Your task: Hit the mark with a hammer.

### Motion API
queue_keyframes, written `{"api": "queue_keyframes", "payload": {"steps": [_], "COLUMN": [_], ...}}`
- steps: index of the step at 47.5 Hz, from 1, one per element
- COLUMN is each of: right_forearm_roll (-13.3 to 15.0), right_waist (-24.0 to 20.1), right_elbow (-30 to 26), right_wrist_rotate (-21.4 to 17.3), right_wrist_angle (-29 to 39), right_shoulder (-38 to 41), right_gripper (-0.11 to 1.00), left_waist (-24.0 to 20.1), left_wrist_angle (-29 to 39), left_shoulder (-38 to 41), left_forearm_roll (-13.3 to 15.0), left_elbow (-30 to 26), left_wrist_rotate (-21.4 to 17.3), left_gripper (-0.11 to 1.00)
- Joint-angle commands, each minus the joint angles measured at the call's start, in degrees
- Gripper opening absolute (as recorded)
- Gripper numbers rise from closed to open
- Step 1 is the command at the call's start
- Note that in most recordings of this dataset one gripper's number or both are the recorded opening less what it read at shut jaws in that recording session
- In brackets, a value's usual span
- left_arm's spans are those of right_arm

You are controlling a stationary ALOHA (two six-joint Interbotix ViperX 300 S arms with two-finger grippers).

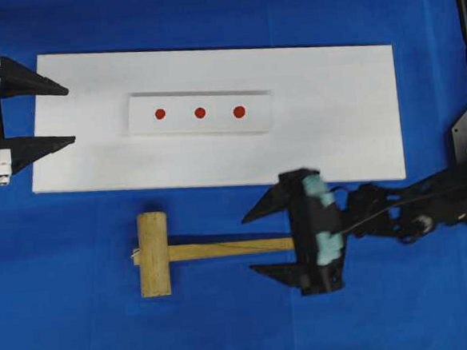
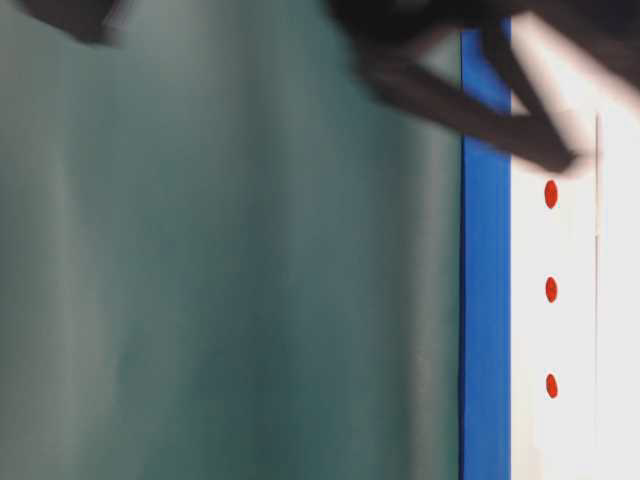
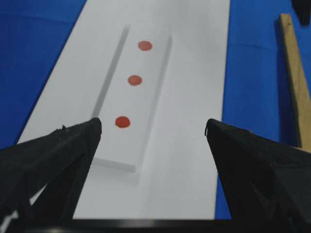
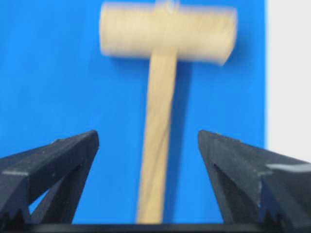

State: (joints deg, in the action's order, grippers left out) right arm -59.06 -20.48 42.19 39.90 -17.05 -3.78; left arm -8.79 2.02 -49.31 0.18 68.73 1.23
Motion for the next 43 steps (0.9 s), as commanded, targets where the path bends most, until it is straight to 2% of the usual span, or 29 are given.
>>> {"api": "queue_keyframes", "payload": {"steps": [1,8,16,24,34,43], "right_forearm_roll": [0.2,0.2,0.2,0.3,1.1,2.1], "right_waist": [2.6,8.7,17.4,24.1,29.1,31.1], "right_elbow": [0.3,1.8,3.2,5.4,10.2,17.4], "right_wrist_rotate": [2.5,6.6,10.8,13.9,15.8,16.0], "right_wrist_angle": [0.1,2.2,8.8,14.4,18.9,19.2], "right_shoulder": [-5.7,-11.7,-19.1,-25.6,-33.8,-42.3], "right_gripper": [0.89,0.89,0.89,0.89,0.89,0.88], "left_waist": [-0.2,-0.2,-0.2,-0.1,-0.1,0.0], "left_wrist_angle": [-0.3,-0.3,-0.3,-0.3,-0.1,0.7], "left_shoulder": [0.3,0.2,0.2,-1.2,-6.0,-10.5], "left_forearm_roll": [0.1,0.1,0.1,0.0,-0.4,-0.2], "left_elbow": [-0.6,-0.6,-0.6,-0.6,-0.3,1.0], "left_wrist_rotate": [0.0,0.0,-0.1,-1.1,-1.3,-5.4], "left_gripper": [0.86,0.86,0.86,0.86,0.86,0.86]}}
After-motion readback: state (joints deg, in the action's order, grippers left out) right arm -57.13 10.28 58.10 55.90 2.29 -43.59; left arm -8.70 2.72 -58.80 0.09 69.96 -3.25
